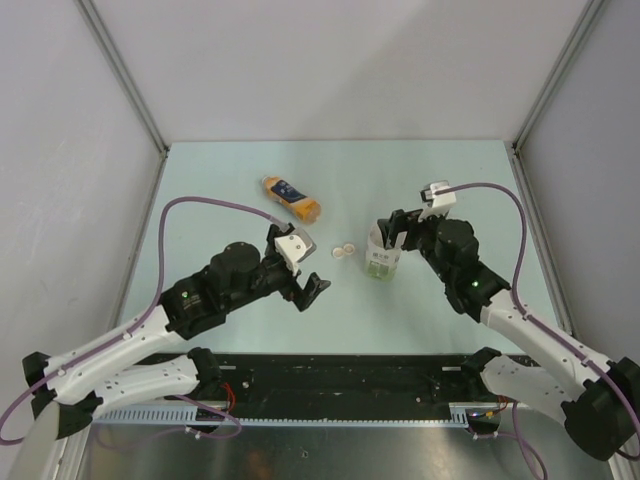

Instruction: Unscrew the bottle caps

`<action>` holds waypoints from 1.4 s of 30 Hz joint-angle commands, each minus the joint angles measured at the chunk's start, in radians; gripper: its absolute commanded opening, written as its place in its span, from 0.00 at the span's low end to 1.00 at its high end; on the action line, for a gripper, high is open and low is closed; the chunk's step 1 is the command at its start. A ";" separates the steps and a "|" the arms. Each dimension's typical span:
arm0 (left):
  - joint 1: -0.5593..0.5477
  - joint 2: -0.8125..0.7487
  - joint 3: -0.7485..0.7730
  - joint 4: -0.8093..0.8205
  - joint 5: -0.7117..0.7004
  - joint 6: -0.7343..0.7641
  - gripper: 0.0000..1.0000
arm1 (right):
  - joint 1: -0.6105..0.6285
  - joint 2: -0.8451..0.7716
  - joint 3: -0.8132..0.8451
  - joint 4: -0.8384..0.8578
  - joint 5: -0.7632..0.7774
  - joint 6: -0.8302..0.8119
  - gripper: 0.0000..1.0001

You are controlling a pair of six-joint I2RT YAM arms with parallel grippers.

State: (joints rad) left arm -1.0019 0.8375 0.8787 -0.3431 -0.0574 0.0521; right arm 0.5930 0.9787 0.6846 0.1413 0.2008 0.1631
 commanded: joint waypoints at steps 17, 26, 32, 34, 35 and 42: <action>0.074 0.155 0.018 0.054 0.021 -0.088 0.99 | -0.125 -0.128 0.016 0.076 -0.225 0.088 1.00; 0.369 0.202 -0.038 0.054 0.198 -0.291 1.00 | -0.302 -0.107 0.117 -0.045 -0.357 0.181 0.99; 0.624 0.179 -0.128 0.054 0.295 -0.428 0.99 | -0.503 -0.127 0.134 -0.086 -0.446 0.261 0.99; 0.681 0.162 -0.153 0.054 0.300 -0.448 0.99 | -0.588 -0.143 0.134 -0.094 -0.494 0.298 0.99; 0.694 0.150 -0.162 0.054 0.293 -0.452 0.99 | -0.628 -0.151 0.135 -0.100 -0.515 0.311 0.99; 0.710 0.063 -0.186 0.046 0.159 -0.497 0.99 | -0.740 -0.205 0.135 -0.234 -0.438 0.321 0.99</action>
State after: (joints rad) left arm -0.2985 0.9672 0.6937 -0.3138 0.1734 -0.3893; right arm -0.1280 0.8127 0.7784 -0.0109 -0.2653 0.4625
